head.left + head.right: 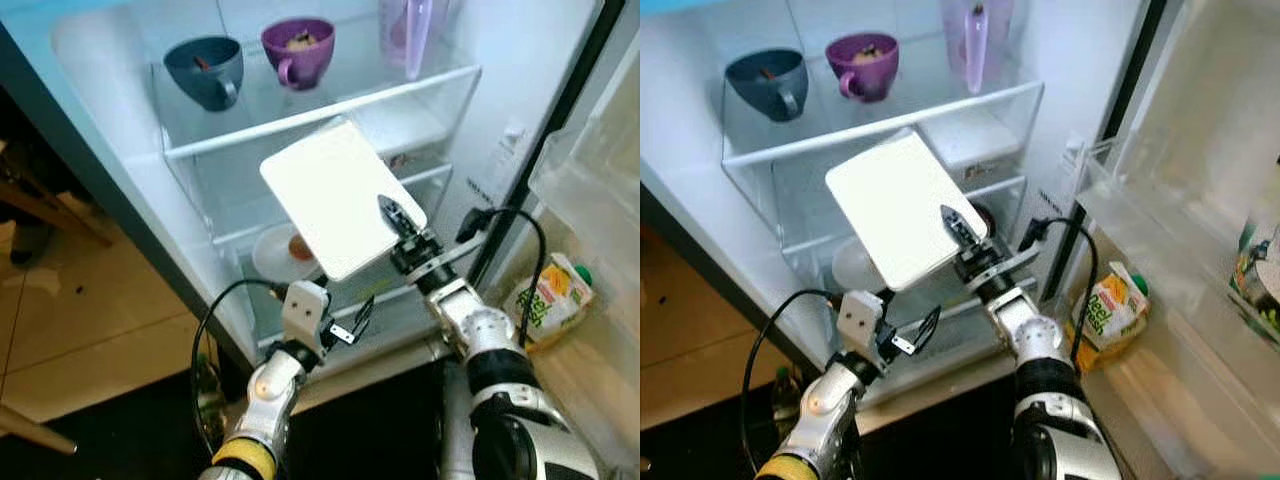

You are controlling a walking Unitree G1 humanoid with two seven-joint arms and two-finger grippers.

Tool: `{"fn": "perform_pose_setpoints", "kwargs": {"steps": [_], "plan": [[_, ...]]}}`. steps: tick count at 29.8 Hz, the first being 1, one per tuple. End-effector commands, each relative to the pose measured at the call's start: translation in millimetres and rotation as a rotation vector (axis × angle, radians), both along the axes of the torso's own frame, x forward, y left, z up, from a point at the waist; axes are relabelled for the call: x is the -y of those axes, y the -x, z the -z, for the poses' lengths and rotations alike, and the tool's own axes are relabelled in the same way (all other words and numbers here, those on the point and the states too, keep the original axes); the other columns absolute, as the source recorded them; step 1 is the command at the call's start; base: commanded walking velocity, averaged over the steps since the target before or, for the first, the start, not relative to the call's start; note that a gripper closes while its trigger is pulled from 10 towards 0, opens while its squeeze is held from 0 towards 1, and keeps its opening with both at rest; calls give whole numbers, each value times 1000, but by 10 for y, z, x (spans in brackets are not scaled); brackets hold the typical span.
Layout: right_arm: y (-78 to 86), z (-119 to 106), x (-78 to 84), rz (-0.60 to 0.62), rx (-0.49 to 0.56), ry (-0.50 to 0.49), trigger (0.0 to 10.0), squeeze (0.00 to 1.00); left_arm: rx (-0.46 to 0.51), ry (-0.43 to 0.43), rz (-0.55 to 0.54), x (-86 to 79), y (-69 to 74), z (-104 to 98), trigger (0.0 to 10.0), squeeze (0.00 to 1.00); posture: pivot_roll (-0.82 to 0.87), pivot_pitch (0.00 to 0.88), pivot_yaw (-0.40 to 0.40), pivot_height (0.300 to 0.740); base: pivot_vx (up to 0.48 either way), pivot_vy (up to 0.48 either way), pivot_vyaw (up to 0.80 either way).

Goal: Restocking fridge

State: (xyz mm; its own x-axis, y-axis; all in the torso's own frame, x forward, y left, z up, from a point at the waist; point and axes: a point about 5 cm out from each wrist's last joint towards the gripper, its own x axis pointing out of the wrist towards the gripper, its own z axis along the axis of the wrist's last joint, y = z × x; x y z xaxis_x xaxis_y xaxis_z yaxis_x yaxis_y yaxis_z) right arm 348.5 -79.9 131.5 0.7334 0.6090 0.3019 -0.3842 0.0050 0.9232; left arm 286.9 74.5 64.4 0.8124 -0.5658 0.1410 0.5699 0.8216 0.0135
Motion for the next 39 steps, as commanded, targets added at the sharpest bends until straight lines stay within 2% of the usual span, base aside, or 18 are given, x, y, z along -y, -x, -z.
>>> {"fn": "perform_pose_setpoints", "kwargs": {"steps": [1,8,15,30,39], "plan": [[-27,-68,-63,-7,15,17,10000,0,-10,-3,-3,-12,30,37,10000,0,-33,150,63,471,0,0,0],[-141,-176,-93,62,-7,18,10000,0,-10,5,-2,9,31,31,10000,0,-35,152,59,471,0,0,0],[-223,-288,-43,129,-4,-17,10000,0,-9,7,-3,9,31,26,10000,0,-32,155,57,471,0,0,0],[-326,-452,-53,166,19,-30,10000,0,-4,12,3,19,41,18,10000,0,-26,161,54,471,0,0,0],[-430,-534,4,251,2,-16,10000,0,-1,18,6,33,68,18,10000,0,-19,174,54,471,0,0,0]]}}
